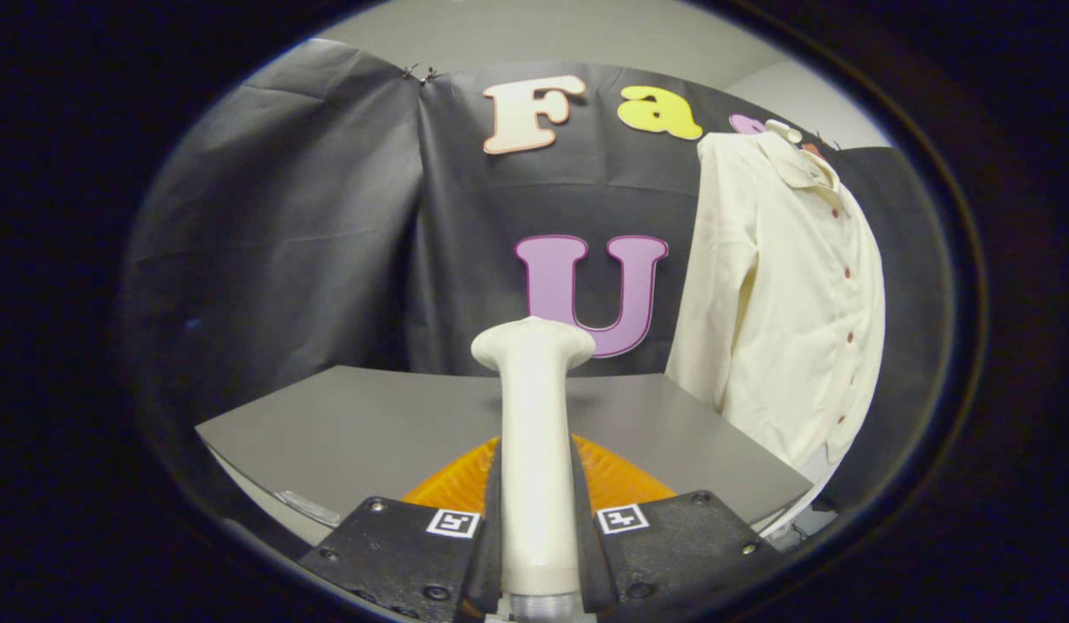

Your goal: Iron the clothes twice with a garment steamer, once on the left side and once on the right side.

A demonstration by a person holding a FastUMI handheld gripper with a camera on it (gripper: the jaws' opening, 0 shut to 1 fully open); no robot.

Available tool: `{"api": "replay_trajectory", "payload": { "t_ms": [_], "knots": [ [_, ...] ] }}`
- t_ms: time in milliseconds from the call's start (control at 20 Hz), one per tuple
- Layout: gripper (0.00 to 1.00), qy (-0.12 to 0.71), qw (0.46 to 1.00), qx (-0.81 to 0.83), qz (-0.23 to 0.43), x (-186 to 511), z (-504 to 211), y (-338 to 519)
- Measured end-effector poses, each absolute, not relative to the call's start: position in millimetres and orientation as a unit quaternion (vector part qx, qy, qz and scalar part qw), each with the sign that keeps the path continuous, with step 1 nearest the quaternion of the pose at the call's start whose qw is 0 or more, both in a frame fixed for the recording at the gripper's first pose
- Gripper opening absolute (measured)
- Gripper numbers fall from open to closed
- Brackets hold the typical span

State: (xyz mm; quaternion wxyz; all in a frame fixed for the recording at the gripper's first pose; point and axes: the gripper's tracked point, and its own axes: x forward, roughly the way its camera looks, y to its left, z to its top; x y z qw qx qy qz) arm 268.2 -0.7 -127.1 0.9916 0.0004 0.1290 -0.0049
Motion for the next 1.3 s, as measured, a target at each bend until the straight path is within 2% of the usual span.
{"api": "replay_trajectory", "payload": {
  "t_ms": [400,900,1300],
  "knots": [
    [0.35,0.061,0.998,-0.017,0.020,219,-61,-34],
    [0.35,-0.009,0.999,-0.035,-0.022,198,-4,-141],
    [0.35,-0.035,0.997,-0.036,-0.058,221,11,-205]
  ]
}}
